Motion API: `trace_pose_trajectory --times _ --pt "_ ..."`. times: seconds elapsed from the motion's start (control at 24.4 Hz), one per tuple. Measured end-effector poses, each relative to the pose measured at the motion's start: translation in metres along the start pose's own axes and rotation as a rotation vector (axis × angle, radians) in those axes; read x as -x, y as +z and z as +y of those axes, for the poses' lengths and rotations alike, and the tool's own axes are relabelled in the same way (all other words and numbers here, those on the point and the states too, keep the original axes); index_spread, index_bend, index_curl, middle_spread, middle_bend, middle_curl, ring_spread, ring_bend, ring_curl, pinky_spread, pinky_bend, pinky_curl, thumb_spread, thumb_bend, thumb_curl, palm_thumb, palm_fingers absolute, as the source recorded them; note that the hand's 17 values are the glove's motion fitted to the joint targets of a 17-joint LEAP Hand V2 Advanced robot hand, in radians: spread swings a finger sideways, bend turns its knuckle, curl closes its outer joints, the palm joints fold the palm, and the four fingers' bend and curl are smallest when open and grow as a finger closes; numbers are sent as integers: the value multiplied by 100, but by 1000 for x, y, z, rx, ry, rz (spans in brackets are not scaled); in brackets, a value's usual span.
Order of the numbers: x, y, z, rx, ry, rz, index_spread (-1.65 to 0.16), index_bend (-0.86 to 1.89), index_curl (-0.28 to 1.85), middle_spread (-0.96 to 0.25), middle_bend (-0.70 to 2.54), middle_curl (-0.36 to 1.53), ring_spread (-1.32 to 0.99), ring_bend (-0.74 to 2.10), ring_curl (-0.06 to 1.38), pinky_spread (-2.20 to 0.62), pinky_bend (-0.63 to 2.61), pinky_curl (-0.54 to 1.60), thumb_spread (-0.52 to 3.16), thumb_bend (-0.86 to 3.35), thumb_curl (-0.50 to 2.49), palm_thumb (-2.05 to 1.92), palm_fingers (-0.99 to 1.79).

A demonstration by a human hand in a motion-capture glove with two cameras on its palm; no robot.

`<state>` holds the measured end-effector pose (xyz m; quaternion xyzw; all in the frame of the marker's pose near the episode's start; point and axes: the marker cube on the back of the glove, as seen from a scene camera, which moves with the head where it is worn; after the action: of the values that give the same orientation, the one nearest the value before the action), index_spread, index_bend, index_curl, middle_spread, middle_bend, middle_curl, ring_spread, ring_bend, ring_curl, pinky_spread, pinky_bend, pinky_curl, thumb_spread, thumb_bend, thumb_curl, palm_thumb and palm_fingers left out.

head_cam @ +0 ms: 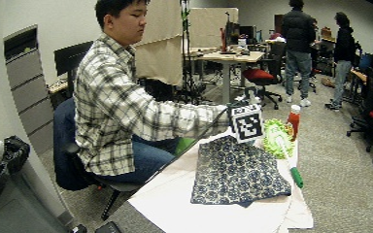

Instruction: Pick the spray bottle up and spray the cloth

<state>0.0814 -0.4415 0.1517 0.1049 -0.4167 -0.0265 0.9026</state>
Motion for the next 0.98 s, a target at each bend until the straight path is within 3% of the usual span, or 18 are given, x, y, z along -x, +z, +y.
trace_pose_trajectory --times 0.7,0.9,0.98 --pt "-16 -8 7 90 32 -68 -26 25 61 -11 61 54 -18 62 49 -17 41 46 17 -3 81 110 127" --pt "-13 -13 12 144 69 -60 -25 15 58 -10 51 51 -15 55 47 -4 32 44 33 -5 77 105 91" --pt "-11 -16 14 159 87 -29 -28 13 57 -9 44 49 -11 48 47 3 23 45 46 -7 75 98 49"
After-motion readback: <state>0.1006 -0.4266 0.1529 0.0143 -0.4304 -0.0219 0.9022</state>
